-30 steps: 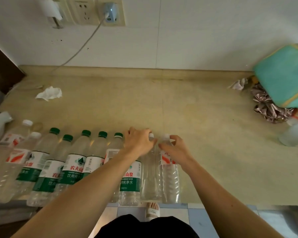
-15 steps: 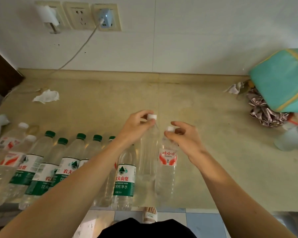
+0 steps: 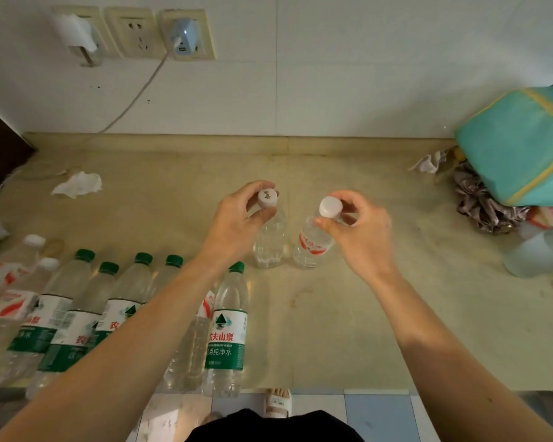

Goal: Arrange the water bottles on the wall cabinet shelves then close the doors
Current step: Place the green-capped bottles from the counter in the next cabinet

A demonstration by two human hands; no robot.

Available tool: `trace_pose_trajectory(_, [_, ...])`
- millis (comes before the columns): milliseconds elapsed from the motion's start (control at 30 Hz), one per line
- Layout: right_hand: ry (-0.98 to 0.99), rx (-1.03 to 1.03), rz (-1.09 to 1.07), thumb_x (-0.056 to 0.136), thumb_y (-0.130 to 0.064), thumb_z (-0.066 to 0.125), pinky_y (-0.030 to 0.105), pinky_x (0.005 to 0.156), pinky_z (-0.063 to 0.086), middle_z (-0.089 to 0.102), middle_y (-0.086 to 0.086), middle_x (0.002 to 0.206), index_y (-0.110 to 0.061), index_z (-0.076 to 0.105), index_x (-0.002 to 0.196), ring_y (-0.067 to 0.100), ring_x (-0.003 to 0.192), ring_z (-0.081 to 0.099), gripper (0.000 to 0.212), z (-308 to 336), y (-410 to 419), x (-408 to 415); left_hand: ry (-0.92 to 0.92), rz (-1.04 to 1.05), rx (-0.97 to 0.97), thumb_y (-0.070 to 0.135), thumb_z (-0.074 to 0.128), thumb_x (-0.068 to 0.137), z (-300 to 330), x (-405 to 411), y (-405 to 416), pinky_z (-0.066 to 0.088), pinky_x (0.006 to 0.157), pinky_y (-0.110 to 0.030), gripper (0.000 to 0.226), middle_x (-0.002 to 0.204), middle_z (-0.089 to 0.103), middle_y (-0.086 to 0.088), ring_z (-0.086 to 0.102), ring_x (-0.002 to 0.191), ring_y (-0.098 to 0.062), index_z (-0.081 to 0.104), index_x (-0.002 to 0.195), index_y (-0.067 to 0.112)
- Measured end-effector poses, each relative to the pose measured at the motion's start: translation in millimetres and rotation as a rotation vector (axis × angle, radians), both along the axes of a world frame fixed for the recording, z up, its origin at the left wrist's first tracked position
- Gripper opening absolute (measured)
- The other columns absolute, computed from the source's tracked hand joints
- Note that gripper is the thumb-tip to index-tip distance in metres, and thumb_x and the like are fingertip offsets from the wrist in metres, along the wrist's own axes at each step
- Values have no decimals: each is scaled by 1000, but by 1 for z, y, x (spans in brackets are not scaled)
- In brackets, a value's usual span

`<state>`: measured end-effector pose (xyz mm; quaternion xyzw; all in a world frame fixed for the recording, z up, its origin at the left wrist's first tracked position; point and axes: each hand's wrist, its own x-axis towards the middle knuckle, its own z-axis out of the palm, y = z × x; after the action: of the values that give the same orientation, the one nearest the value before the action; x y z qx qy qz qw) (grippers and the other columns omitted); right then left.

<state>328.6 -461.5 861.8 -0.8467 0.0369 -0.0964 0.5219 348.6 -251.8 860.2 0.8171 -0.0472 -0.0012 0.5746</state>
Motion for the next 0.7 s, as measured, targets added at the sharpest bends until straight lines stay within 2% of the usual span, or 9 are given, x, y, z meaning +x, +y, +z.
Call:
trace_pose_trajectory(133, [-19,-20,25,76,-17,87,16,78,46,70,-13,98,-24,69,105,-2,88,63,34,-3,2,7,-5,-55,31,6,72,90,-2,1,3,46,109,-28,36,122,68,5,61,118,-3,63,123,17])
trace_pose_trajectory(300, [-30,-31,52,81,-24,84,28,91,53,69,-17,108,-26,67,114,1,98,64,37,-10,2,9,-8,-94,36,19,75,89,-10,-2,11,43,111,-29,43,125,66,12,57,123,0,59,128,23])
trace_pose_trajectory(400, [10,-7,47,80,-38,84,34,99,51,62,-13,126,-28,59,131,6,113,60,58,-23,0,8,43,-88,28,40,85,74,-19,-3,11,33,114,-19,88,144,53,10,46,134,0,40,148,27])
trace_pose_trajectory(467, [90,55,71,74,-49,85,30,104,47,54,-13,138,-30,45,144,5,125,54,83,-36,-1,6,103,-63,55,49,90,62,-29,-3,10,29,115,-21,115,152,43,8,39,140,-4,26,156,29])
trace_pose_trajectory(500, [133,105,92,70,-51,87,27,103,47,53,-15,139,-31,40,147,2,126,54,93,-43,0,4,129,-51,69,50,92,58,-35,-2,8,28,115,-23,122,153,40,10,37,141,-5,23,157,30])
trace_pose_trajectory(533, [167,155,114,66,-51,90,22,99,50,56,-17,136,-30,39,147,0,124,56,98,-51,2,3,149,-39,79,48,93,57,-43,-2,7,29,115,-25,124,153,39,12,37,140,-6,22,157,29])
trace_pose_trajectory(600, [211,208,134,60,-46,93,16,86,54,65,-17,123,-26,45,139,1,112,65,95,-69,4,2,165,-18,106,43,95,58,-58,-1,4,35,115,-31,120,150,43,11,41,138,-9,24,154,27])
trace_pose_trajectory(667, [273,187,121,60,-39,95,25,89,56,67,-13,119,-24,49,130,4,108,67,86,-86,5,1,175,5,133,39,95,61,-71,-1,0,41,108,-30,112,142,50,7,47,131,-10,27,149,28])
trace_pose_trajectory(700, [297,173,111,62,-35,95,31,94,56,66,-13,119,-27,48,127,2,107,66,81,-93,6,1,186,23,139,36,95,63,-75,-2,-1,43,101,-23,107,134,54,10,51,124,-3,28,146,32])
